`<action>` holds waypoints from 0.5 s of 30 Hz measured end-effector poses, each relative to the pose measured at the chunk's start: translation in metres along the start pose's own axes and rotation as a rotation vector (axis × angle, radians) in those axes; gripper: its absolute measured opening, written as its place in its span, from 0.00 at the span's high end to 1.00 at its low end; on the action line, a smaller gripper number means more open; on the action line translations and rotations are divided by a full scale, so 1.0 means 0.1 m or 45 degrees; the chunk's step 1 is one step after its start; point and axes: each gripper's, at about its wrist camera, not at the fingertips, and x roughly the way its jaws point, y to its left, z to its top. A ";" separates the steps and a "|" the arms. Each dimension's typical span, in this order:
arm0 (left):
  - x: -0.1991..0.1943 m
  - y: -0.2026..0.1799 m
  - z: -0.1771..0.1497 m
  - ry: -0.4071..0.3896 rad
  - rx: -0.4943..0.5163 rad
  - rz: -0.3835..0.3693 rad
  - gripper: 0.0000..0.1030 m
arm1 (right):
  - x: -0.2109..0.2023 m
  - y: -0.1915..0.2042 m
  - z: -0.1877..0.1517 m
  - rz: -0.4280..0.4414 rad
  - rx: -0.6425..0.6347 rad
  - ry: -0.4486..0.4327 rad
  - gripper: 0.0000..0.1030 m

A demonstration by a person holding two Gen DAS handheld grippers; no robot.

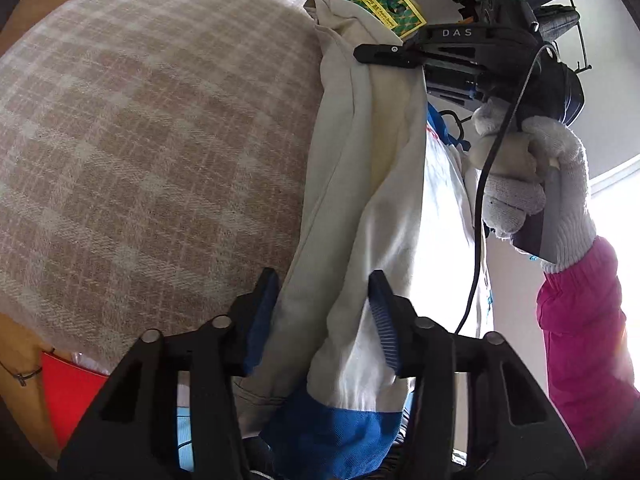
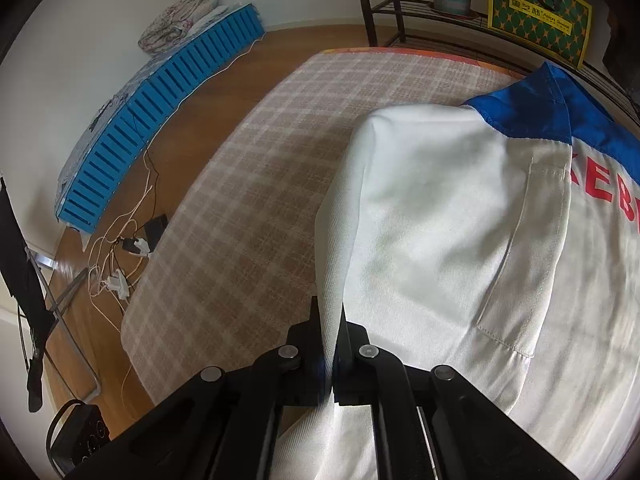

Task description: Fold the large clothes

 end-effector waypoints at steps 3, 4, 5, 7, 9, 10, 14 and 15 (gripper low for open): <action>-0.14 -0.12 -0.13 -0.066 -0.012 0.015 0.94 | 0.02 0.02 0.01 0.010 -0.012 0.003 1.00; -0.21 -0.20 -0.17 -0.096 0.008 0.027 0.95 | 0.04 0.04 0.02 0.006 -0.025 0.008 0.97; -0.27 -0.29 -0.19 -0.126 0.043 0.050 0.95 | 0.04 0.05 0.03 -0.013 -0.030 0.014 0.88; -0.35 -0.48 -0.23 -0.172 0.104 0.082 0.96 | 0.04 0.08 0.08 -0.064 -0.030 0.019 0.55; -0.39 -0.64 -0.26 -0.199 0.159 0.121 0.96 | 0.02 0.14 0.16 -0.114 -0.055 0.006 0.49; -0.40 -0.72 -0.27 -0.206 0.190 0.142 0.96 | 0.02 0.18 0.19 -0.130 -0.072 0.012 0.49; -0.36 -0.94 -0.30 -0.211 0.282 0.200 0.96 | 0.17 0.30 0.30 -0.236 -0.140 0.073 0.49; -0.34 -0.98 -0.31 -0.211 0.297 0.208 0.96 | 0.23 0.32 0.32 -0.289 -0.158 0.083 0.49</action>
